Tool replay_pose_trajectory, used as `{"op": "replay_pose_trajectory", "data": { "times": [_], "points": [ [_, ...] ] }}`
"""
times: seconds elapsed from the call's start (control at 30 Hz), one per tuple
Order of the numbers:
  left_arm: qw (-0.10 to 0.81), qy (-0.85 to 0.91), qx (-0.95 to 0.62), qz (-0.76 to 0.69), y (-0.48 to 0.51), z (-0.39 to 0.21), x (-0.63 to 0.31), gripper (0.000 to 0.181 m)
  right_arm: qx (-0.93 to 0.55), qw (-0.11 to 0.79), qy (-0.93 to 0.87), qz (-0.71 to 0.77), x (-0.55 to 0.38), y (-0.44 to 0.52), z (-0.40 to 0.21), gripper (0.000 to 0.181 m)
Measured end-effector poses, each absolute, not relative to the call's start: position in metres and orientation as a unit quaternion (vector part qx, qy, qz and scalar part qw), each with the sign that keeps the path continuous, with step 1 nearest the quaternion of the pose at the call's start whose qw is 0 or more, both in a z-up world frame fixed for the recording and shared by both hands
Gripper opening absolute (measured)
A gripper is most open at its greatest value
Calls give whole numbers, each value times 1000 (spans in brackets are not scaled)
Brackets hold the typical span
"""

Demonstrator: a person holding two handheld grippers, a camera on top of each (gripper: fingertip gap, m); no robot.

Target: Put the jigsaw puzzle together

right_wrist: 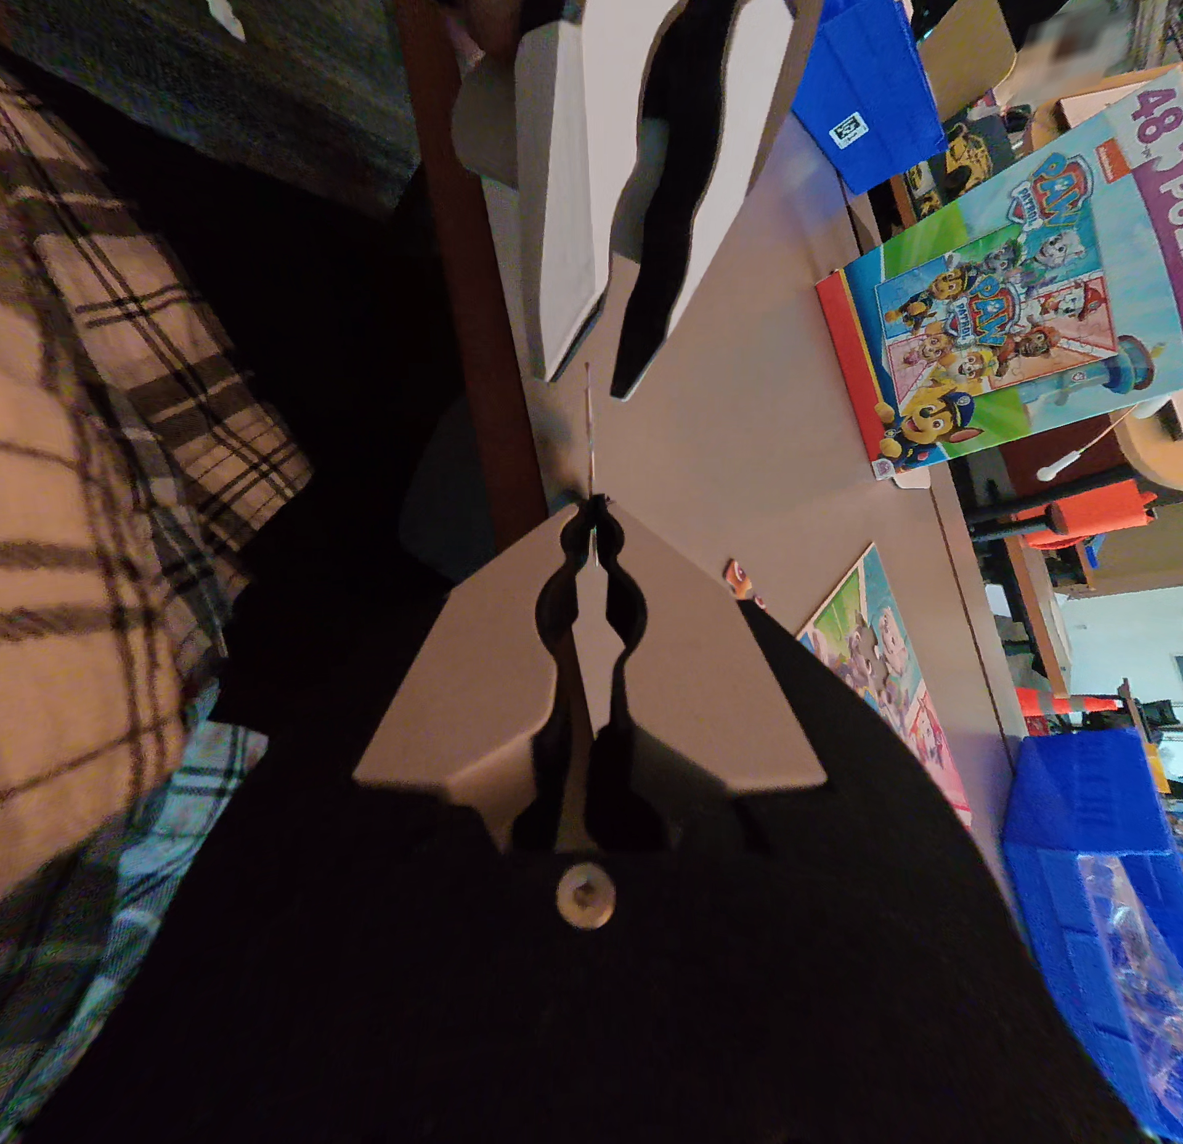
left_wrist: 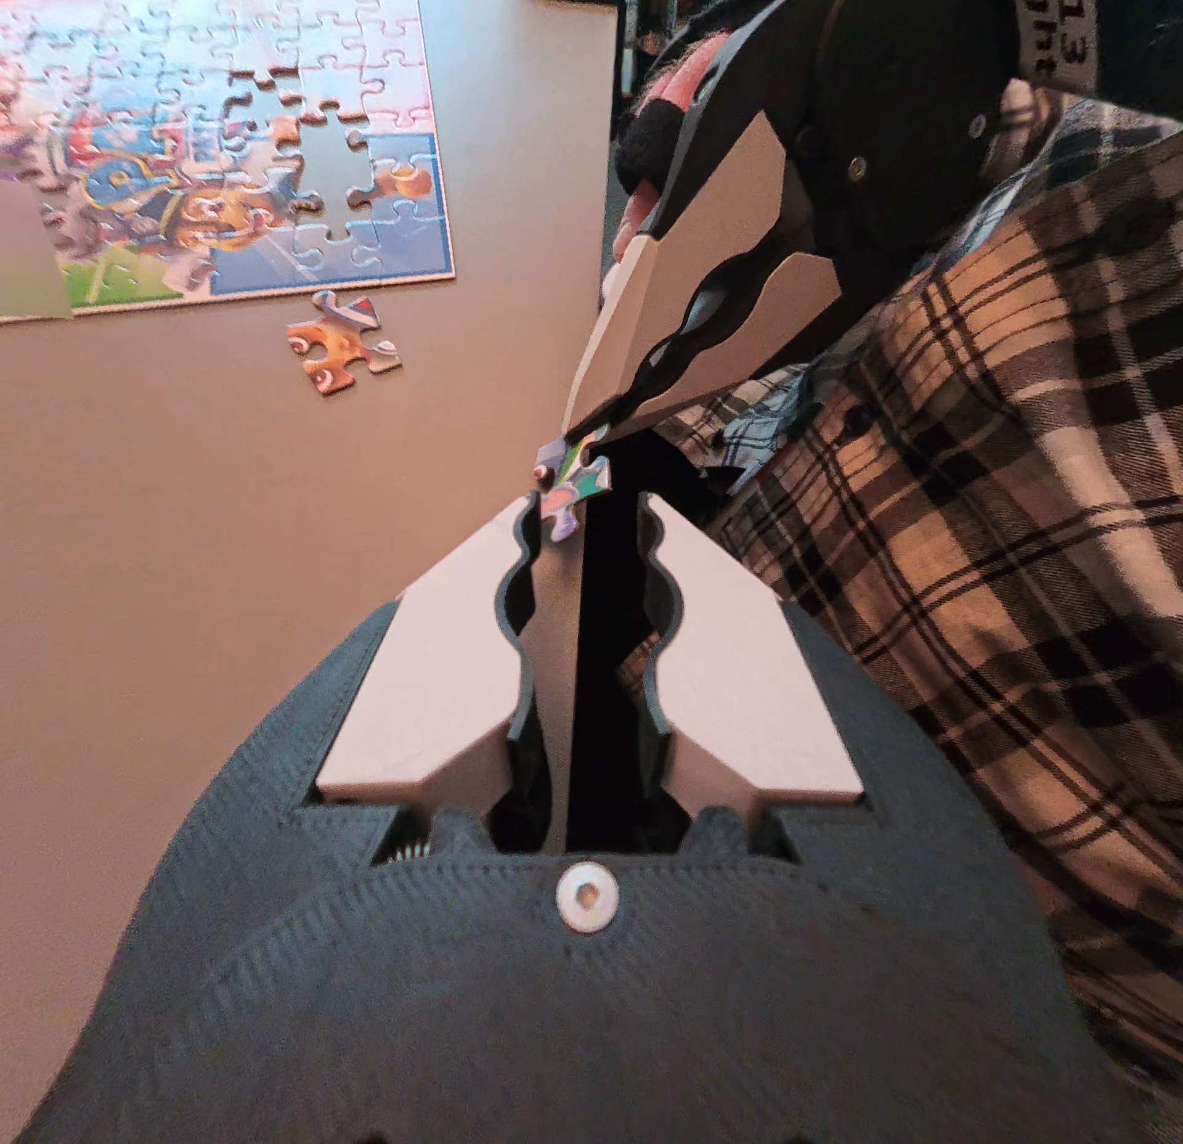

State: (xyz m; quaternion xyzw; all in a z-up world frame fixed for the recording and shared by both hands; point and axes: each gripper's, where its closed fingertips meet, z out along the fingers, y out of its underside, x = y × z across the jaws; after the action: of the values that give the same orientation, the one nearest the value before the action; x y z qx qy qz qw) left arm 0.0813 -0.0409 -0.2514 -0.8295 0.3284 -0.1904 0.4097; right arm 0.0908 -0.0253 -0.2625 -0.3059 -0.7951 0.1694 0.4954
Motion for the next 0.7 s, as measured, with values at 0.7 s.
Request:
{"op": "replay_pose_trajectory", "data": {
  "times": [0.7],
  "points": [
    [525,453,-694,193,53,-196,89,0,-334,586,-718,174,110,54,-184,22]
  ]
}}
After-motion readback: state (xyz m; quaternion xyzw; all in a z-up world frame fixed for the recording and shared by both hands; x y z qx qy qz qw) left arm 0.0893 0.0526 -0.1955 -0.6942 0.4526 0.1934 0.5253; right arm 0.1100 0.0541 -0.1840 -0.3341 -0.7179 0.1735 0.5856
